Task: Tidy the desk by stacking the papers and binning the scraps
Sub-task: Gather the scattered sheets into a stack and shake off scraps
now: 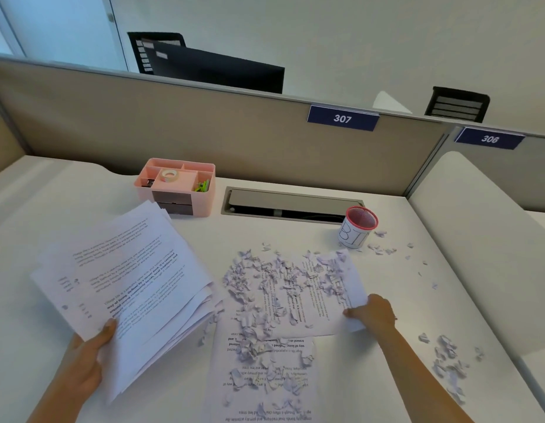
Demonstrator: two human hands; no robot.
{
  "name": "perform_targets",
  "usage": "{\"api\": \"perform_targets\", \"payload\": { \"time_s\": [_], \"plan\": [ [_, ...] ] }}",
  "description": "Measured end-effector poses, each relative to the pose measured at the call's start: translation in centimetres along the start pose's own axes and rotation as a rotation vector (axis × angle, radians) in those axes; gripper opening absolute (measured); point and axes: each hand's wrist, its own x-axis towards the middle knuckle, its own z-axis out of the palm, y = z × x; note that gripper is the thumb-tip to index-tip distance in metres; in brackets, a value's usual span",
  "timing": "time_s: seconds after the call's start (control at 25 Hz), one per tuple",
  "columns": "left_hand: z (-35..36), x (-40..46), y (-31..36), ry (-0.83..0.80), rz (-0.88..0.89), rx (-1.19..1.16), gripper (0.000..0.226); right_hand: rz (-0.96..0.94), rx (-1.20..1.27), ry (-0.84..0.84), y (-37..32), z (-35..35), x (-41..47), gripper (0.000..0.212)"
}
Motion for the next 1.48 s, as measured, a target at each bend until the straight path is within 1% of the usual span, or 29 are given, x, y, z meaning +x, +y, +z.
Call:
{"api": "perform_targets", "payload": {
  "time_s": [0.12, 0.2, 0.28, 0.4, 0.48, 0.56, 0.64, 0.76, 0.88, 1.04, 1.16, 1.2, 1.28, 1.4, 1.48],
  "plan": [
    [-0.4, 0.6, -0.6, 0.008, -0.02, -0.004, 0.041, -0.131, 0.366, -0.031, -1.0, -1.3, -0.6, 0.028],
    [-0.7, 1.1, -1.0, 0.013, -0.043, -0.018, 0.04, -0.223, 0.433, 0.021, -2.2, -3.2, -1.2, 0.019],
    [-0.7, 1.4, -1.1, 0.01, -0.069, -0.008, 0.037, -0.321, 0.386, 0.151, -3.6, -5.8, -1.9, 0.015],
    [-0.7, 1.6, -1.1, 0.005, -0.1, 0.015, 0.032, -0.41, 0.354, 0.366, -5.8, -10.0, -3.2, 0.014],
    [-0.8, 1.7, -1.2, 0.005, -0.12, 0.017, 0.032, -0.486, 0.351, 0.412, -7.2, -12.5, -4.4, 0.007],
    [-0.8, 1.6, -1.2, -0.009, -0.128, 0.019, 0.033, -0.605, 0.297, 0.48, -8.8, -14.4, -5.7, 0.004],
    [-0.8, 1.4, -1.0, -0.025, -0.128, 0.025, 0.036, -0.74, 0.237, 0.566, -10.2, -15.9, -7.2, 0.007],
    [-0.8, 1.3, -0.8, -0.044, -0.134, 0.032, 0.036, -0.948, 0.216, 0.654, -11.8, -17.1, -8.8, 0.013],
    [-0.9, 1.3, -0.9, -0.074, -0.153, 0.035, 0.035, -1.068, 0.215, 0.7, -13.5, -17.3, -9.5, 0.013],
    [-1.0, 1.4, -0.9, -0.092, -0.168, 0.025, 0.034, -1.097, 0.249, 0.663, -15.4, -17.3, -10.2, 0.01],
    [-1.0, 1.4, -0.9, -0.127, -0.186, 0.036, 0.038, -1.069, 0.381, 0.6, -17.0, -17.1, -10.7, 0.007],
    [-1.0, 1.5, -0.8, -0.144, -0.189, 0.049, 0.039, -1.03, 0.438, 0.538, -17.7, -17.0, -10.7, 0.007],
    [-0.8, 1.7, -0.5, -0.175, -0.203, 0.079, 0.039, -0.94, 0.518, 0.363, -19.1, -16.6, -10.5, 0.008],
    [-0.5, 2.3, 0.1, -0.22, -0.245, 0.122, 0.036, -0.925, 0.464, 0.084, -21.3, -14.3, -10.3, 0.009],
    [-0.4, 2.7, 0.8, -0.252, -0.258, 0.157, 0.034, -0.895, 0.448, -0.106, -22.9, -11.6, -10.5, 0.015]
  ]
}}
